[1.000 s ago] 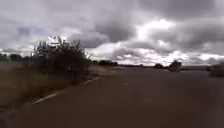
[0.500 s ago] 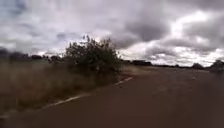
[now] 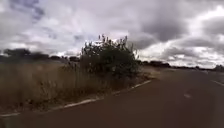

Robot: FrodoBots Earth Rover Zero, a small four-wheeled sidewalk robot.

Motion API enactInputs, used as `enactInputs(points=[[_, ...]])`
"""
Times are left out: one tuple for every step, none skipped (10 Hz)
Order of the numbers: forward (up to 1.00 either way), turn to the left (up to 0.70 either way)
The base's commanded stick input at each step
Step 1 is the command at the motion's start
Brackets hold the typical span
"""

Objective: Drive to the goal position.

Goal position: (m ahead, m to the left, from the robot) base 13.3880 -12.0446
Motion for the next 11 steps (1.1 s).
enactInputs(points=[[0.0,0.0],[0.0,0.0],[0.0,-0.85],[0.0,-0.85],[0.0,-0.85],[0.0,-0.85],[0.0,-0.85],[0.0,-0.85],[0.0,-0.85],[0.0,-0.85],[0.0,-0.85]])
